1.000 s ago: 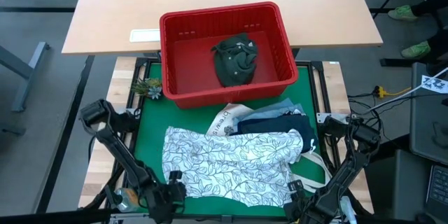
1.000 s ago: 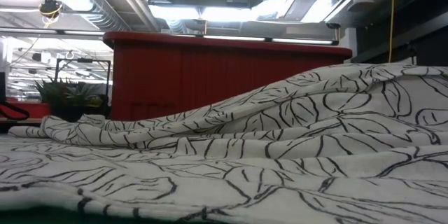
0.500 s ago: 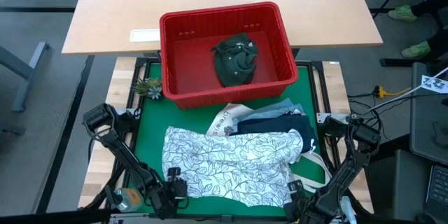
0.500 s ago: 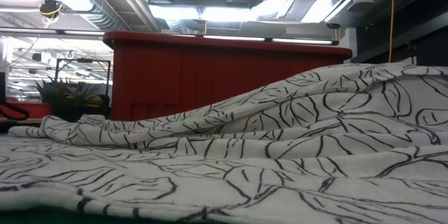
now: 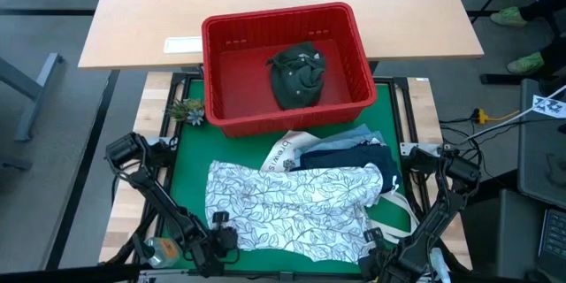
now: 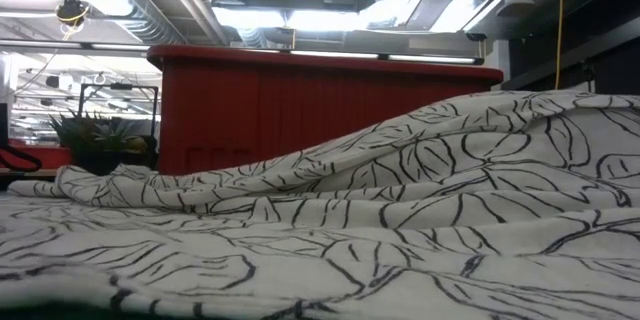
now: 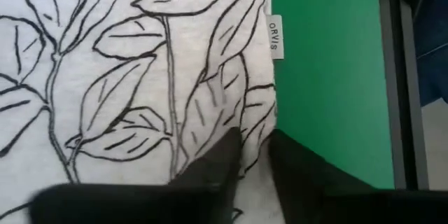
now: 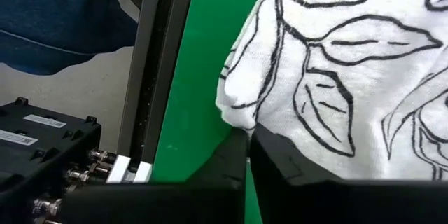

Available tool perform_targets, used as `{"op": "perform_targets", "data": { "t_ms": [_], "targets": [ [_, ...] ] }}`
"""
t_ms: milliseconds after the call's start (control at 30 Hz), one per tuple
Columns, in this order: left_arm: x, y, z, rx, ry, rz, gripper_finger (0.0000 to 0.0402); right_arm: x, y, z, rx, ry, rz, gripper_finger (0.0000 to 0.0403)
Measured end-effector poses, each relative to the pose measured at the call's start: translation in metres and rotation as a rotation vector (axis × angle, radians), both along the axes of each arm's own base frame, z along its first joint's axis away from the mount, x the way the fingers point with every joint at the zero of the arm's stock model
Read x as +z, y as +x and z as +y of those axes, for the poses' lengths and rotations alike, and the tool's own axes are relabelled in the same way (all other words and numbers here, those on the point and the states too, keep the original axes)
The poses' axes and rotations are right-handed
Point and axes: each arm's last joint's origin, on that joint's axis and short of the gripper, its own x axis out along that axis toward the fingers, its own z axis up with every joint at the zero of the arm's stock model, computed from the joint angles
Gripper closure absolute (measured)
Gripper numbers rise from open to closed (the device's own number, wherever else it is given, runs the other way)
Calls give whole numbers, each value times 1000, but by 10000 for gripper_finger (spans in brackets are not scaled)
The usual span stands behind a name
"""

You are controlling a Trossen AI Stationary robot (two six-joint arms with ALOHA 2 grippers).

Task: Fold laundry
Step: Fold the patterned white shirt

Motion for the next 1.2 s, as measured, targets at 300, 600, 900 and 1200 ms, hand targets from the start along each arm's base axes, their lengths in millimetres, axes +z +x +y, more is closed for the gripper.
{"op": "perform_targets", "data": {
  "t_ms": [300,600,900,1200],
  "targets": [
    [10,1,-7,31,-22,9,397,22,5,6,-5,-60,-14,398],
    [53,-1,-4,58,62,75,399,72,11,3,-11,-212,-94,397],
    [92,-5,9,166,257,119,401,111,23,-26,-56,-380,-116,401],
    [102,-15,30,344,413,214,401,165,16,-70,-149,-360,-273,400]
  ]
}}
